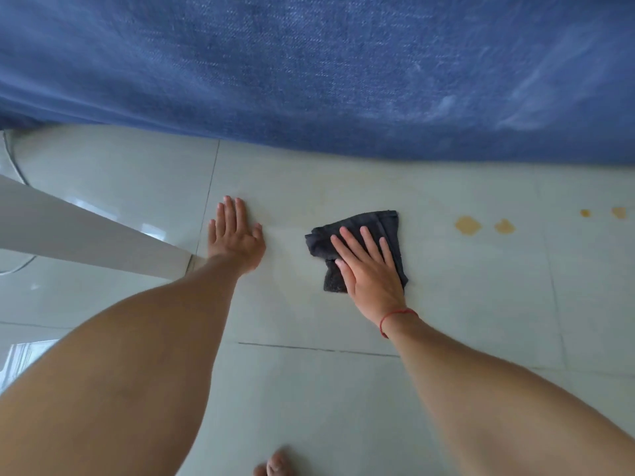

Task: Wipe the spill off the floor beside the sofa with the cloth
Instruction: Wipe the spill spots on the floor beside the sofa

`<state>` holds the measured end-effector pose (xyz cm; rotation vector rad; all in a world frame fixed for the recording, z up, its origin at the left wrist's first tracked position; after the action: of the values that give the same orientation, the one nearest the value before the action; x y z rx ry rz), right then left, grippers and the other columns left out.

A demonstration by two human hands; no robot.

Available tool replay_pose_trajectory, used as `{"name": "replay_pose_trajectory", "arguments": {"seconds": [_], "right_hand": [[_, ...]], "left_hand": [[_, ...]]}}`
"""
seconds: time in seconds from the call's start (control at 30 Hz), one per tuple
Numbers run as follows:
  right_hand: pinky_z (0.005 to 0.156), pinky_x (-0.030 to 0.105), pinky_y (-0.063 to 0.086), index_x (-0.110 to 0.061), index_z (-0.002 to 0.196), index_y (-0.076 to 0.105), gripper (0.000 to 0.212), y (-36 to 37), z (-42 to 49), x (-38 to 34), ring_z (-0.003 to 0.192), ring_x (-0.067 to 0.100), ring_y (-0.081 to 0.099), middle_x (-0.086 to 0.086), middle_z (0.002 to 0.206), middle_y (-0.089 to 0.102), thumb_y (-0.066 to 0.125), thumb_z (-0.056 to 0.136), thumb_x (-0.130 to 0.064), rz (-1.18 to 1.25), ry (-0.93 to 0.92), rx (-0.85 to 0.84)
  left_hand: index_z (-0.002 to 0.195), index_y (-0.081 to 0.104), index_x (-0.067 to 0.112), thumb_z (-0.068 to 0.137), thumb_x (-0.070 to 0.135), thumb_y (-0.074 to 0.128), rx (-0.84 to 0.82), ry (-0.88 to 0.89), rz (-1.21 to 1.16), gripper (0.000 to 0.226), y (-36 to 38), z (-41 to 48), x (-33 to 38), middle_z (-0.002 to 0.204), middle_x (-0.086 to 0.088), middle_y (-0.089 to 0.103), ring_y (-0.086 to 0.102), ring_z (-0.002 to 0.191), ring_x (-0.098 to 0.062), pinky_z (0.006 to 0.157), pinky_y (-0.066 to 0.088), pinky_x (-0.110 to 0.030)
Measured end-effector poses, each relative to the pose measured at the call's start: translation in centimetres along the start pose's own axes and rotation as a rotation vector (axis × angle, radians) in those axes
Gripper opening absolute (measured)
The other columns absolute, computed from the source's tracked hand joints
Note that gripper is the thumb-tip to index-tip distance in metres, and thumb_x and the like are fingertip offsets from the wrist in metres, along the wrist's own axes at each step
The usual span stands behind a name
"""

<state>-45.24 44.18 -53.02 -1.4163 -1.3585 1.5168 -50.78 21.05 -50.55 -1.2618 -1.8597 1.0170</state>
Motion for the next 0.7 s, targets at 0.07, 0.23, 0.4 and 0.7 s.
{"name": "replay_pose_trajectory", "arguments": {"seconds": [0.07, 0.23, 0.4, 0.7], "right_hand": [[0.118, 0.039, 0.007, -0.030, 0.144, 0.038, 0.049, -0.7, -1.7, 2.6, 0.145, 0.022, 0.027, -0.010, 0.153, 0.035, 0.023, 0.098, -0.041, 0.016, 0.147, 0.012], [0.122, 0.041, 0.002, -0.033, 0.149, 0.023, 0.047, -2.7, -5.7, 9.0, 0.149, 0.018, 0.008, -0.013, 0.159, 0.016, 0.024, 0.102, -0.038, 0.073, 0.516, 0.034], [0.121, 0.045, -0.001, -0.033, 0.150, 0.018, 0.048, -4.2, -6.0, 12.4, 0.150, 0.021, 0.003, -0.012, 0.161, 0.011, 0.025, 0.103, -0.036, 0.100, 0.618, 0.048], [0.116, 0.059, -0.004, -0.036, 0.150, 0.017, 0.048, -3.8, 2.0, 10.4, 0.149, 0.028, -0.002, -0.015, 0.161, 0.009, 0.022, 0.102, -0.040, 0.088, 0.621, 0.114]], "left_hand": [[0.153, -0.012, 0.013, 0.101, 0.035, 0.017, 0.062, 0.062, 0.016, 0.064, 0.0, -1.0, 2.3, 0.162, -0.004, -0.018, -0.015, 0.150, -0.018, 0.122, -0.007, -0.036], [0.154, -0.010, 0.011, 0.101, 0.041, 0.018, 0.050, 0.281, -0.002, 0.067, 1.5, -3.1, 10.3, 0.162, -0.005, -0.017, -0.015, 0.150, -0.020, 0.121, -0.008, -0.035], [0.154, -0.012, 0.017, 0.100, 0.046, 0.019, -0.078, 0.298, -0.029, 0.068, 4.5, -3.9, 14.9, 0.161, -0.003, -0.021, -0.017, 0.149, -0.020, 0.121, -0.009, -0.038], [0.152, -0.018, 0.022, 0.101, 0.043, 0.018, -0.108, 0.255, 0.011, 0.066, 5.2, -3.2, 15.2, 0.159, -0.001, -0.028, -0.024, 0.147, -0.020, 0.118, -0.015, -0.039]]}}
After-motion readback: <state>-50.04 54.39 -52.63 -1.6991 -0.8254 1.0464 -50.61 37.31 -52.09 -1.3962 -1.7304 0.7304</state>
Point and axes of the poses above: each hand's wrist, its own z-axis towards the middle knuckle, its own y-axis out of the palm, x = y × z, the point moved 2 cm from there along z, towards the middle knuckle
